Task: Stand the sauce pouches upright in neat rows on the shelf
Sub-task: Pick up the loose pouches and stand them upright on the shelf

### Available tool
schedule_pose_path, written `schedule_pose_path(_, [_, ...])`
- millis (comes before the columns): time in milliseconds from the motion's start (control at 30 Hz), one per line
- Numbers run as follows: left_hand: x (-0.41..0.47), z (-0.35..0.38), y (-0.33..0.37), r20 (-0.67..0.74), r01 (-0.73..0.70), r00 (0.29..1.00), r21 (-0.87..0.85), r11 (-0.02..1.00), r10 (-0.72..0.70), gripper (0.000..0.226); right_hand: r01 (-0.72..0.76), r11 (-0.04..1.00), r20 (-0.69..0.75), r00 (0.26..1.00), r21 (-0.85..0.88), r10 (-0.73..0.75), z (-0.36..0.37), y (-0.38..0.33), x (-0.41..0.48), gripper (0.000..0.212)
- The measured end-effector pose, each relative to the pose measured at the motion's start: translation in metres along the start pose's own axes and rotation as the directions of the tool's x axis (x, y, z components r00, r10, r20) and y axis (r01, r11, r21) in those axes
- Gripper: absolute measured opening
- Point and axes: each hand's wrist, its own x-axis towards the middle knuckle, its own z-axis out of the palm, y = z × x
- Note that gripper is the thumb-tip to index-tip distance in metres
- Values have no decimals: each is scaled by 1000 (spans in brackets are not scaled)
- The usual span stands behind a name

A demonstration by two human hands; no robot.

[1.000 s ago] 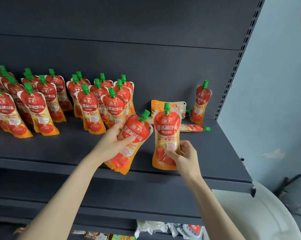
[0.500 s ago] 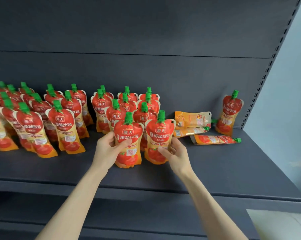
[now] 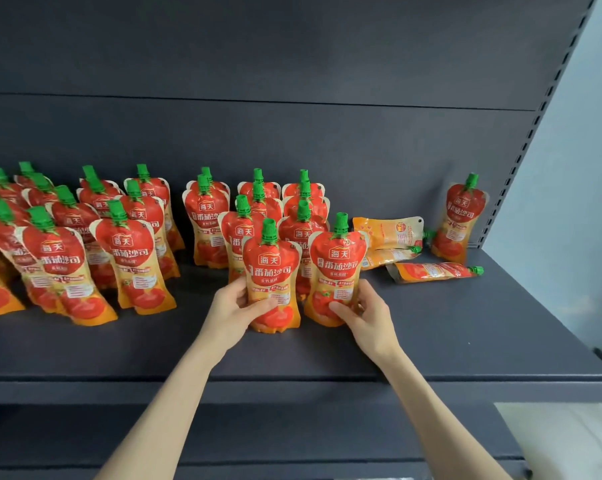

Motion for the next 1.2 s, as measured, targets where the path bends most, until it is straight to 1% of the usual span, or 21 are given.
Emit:
schedule_pose_path(233, [-3,6,-5,-47,-20,999,-66,998,17,36,-11,1000,-7,1000,-22,11,1,0,-2,30])
schedule_pose_path(500, [-3,8,-5,-61,-41,997,-58,997,38,37,-26,1000,2,1000,-3,26,2,-1,-2,32])
schedule_pose_path(700, [-4,9,-5,-50,-50,998,-30,998,48,40,-29,1000,-4,1000,11,29,2,1,-2,31])
schedule_pose_path(800, [-5,10,-8,-66,-55,996,-9,998,55,41,-30,1000,-7,1000,7,30,2,1,-2,32])
schedule_pose_path(1033, [-10,7,-13,-128,-87,986,135,987,104,47,-38,999,-29,999,-13,38,1,0,-2,38])
schedule_pose_path(1200, [-13,8,-13,-134,-94,984,155,983,116,42,-49,999,19,999,-7,49,-3,1,-2,36])
